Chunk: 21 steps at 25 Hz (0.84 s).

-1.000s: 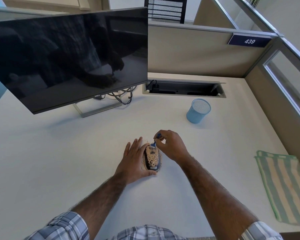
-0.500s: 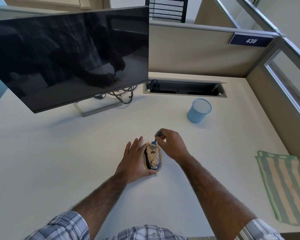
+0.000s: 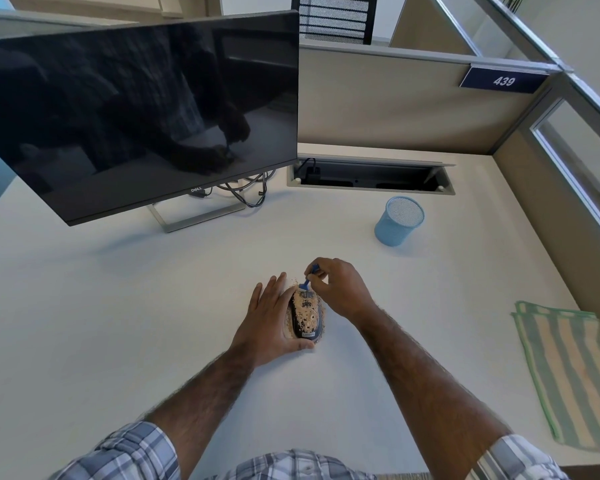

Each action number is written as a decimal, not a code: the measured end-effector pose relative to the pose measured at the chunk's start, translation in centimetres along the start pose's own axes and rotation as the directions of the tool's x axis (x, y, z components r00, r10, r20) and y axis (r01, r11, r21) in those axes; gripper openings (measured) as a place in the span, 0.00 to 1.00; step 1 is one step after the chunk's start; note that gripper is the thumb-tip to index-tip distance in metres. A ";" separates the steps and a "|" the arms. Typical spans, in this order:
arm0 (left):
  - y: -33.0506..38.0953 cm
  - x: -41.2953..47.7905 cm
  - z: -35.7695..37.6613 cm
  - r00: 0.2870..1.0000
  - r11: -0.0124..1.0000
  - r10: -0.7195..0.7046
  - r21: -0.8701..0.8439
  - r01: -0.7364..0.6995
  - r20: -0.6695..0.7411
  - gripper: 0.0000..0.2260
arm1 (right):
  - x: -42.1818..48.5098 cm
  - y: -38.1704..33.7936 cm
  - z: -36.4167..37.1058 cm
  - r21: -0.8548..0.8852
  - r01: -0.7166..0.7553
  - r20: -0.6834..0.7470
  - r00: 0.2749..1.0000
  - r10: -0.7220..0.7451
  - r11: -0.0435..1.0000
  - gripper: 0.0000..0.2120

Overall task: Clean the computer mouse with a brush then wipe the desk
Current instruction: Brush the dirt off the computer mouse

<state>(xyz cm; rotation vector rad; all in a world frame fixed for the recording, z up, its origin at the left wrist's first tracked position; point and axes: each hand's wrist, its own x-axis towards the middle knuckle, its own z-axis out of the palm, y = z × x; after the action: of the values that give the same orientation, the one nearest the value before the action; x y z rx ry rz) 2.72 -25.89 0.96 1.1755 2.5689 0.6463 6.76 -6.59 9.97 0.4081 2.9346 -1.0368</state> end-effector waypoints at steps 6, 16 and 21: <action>-0.1 0.0 0.1 1.000 1.000 -0.002 0.002 0.002 -0.002 0.56 | 0.2 -0.1 0.0 -0.030 -0.006 -0.006 1.000 0.006 1.000 0.06; -0.1 0.0 0.3 1.000 1.000 0.002 0.004 -0.002 -0.013 0.55 | 0.0 0.3 0.0 0.014 -0.039 -0.018 0.999 0.039 0.999 0.06; -0.1 0.0 0.2 1.000 1.000 0.006 -0.007 -0.006 -0.017 0.55 | 0.1 0.1 -0.2 0.016 -0.037 -0.021 0.999 0.037 0.999 0.05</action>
<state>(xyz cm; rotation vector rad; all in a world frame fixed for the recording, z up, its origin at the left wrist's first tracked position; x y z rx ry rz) 2.76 -25.84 0.75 1.1802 2.5758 0.6695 6.73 -6.42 10.07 0.4752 2.9273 -1.0587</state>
